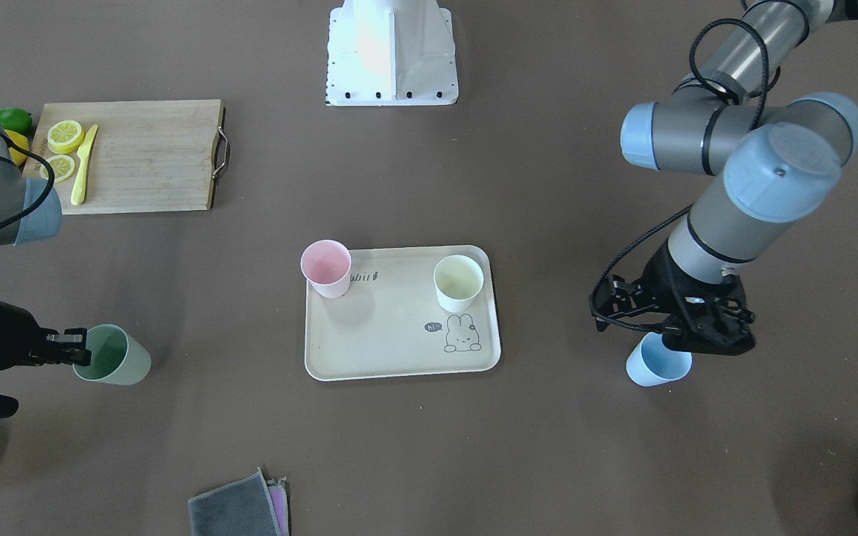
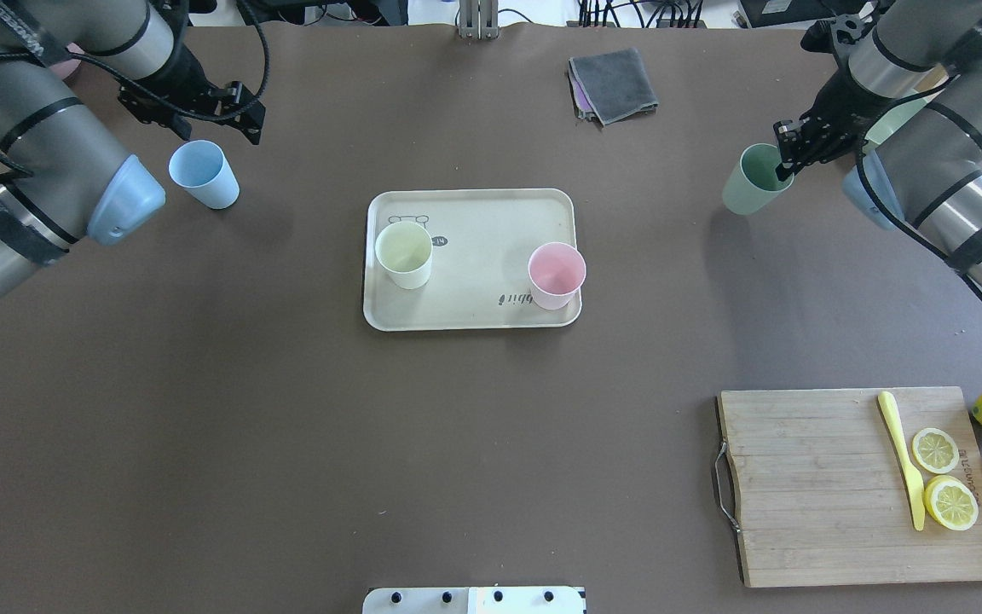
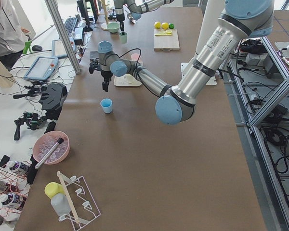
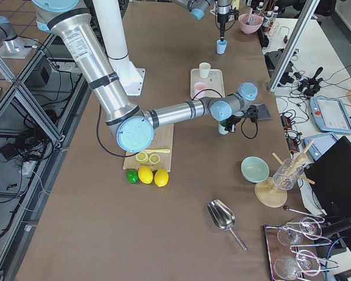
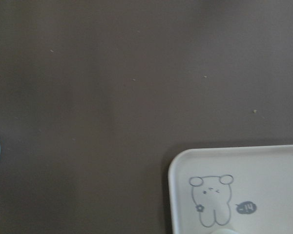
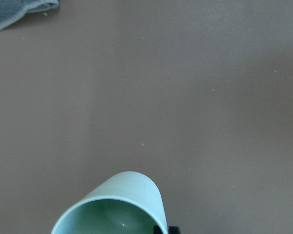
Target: Place all cups on tray
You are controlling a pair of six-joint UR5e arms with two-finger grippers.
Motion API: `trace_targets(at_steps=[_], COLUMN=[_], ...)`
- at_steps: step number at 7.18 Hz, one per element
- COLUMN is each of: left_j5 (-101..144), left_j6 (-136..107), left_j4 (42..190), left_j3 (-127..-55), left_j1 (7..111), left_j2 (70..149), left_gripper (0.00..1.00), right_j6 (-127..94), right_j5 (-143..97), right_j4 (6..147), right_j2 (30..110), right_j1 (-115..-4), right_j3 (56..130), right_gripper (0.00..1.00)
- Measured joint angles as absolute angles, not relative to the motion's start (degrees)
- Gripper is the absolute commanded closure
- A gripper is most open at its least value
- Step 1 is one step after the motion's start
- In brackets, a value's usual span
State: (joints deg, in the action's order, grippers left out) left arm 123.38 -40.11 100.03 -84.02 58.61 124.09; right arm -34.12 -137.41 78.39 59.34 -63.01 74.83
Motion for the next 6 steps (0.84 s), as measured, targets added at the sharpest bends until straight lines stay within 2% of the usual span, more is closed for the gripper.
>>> trace_targets(at_steps=[4, 6], left_j5=[123.91, 125.42], left_j6=[-33.81, -34.01], left_j4=[108.21, 111.47], left_j3=[-73.68, -71.48], left_j1=[62.13, 61.54], left_j2=[122.04, 121.32], left_gripper=[0.04, 0.09], right_j6=[-50.39, -54.42], right_j5=[-136.35, -132.89], right_j4=[81.80, 81.52], right_j2=[48.32, 45.91], right_j1=[-55.72, -51.13], right_j3=[76.15, 76.12], right_gripper=[1.00, 1.00])
